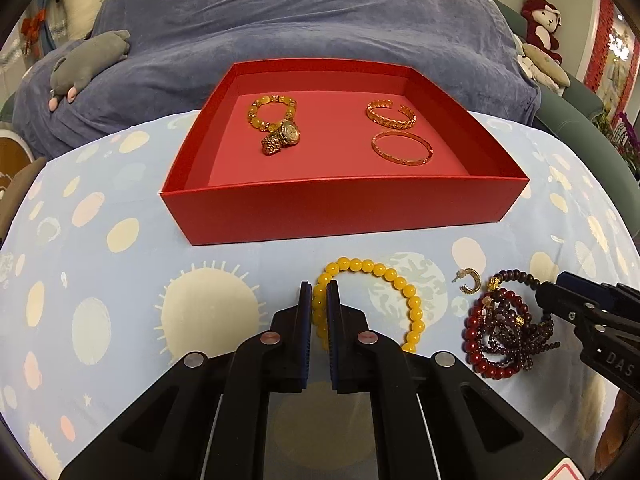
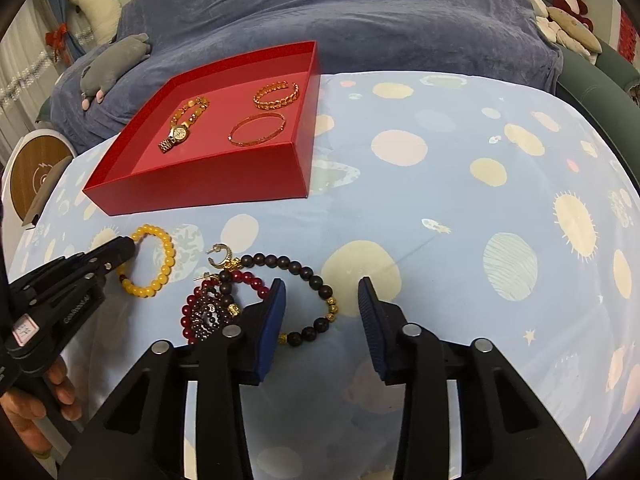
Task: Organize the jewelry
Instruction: 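Grasp the round yellow bead bracelet with the left tool while the right grasps the dark bead bracelet, then carry both bead bracelets into the red box and open both tools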
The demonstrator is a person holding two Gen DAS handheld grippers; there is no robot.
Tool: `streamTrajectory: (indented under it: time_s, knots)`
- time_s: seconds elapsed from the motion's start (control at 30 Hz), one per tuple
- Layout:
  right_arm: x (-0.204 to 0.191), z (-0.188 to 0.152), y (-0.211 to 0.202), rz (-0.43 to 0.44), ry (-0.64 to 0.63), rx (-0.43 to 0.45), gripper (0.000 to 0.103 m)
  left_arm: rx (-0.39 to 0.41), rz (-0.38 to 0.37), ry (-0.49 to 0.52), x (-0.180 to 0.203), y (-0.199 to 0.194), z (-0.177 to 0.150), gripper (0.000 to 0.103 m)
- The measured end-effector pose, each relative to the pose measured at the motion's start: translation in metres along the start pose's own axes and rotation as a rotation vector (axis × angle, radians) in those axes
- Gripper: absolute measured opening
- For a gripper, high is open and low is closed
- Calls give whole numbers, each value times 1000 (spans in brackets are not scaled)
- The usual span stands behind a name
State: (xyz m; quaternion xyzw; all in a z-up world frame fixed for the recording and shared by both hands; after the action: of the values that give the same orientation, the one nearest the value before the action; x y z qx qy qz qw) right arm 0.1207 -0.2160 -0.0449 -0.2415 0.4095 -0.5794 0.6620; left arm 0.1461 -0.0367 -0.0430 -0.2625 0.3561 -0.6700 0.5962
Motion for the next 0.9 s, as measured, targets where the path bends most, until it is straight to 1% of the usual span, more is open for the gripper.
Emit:
streamTrajectory:
  time_s: [0.1,0.3,0.33,0.4,0.53,0.63,0.9]
  knots:
    - [1,-1,6,-10,-3,-13,27,0,-9,-19,-9,-7,-1,6]
    - [-1,1,9,-30,-26,-9,27,-20,-29,-46,-17,-11,-5,6]
    - [-1,1,9,-39,-33,-9,25,-21,-32,-47,-17,-12,-5,6]
    - [-2,0,9,-53,-49,-11,12,-14,-32,-43,-17,-14,-5,6]
    - [-3,0,8,-61,-51,-17,8,-10,-38,-45,-17,-18,-3,6]
    - [-2,2,4,-39,-30,-10,8,-7,-47,-50,-19,-23,-2,6]
    - [-16,16,-23,6,-35,63,8,43,-91,-68,-24,-48,10,6]
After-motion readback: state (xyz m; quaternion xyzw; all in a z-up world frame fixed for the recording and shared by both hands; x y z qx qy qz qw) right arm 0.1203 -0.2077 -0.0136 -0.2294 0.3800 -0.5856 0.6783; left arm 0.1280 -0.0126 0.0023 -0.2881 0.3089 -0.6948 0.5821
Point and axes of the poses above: each gripper's, at about its wrist camera, not at the fingertips, and y roughly the way its jaws point, x to its right, z to its top, the point moved 2 cm from there along y, roughly the way its jaws point, and after that the axes turned 9 degrees about z, right-handed, at the moved point
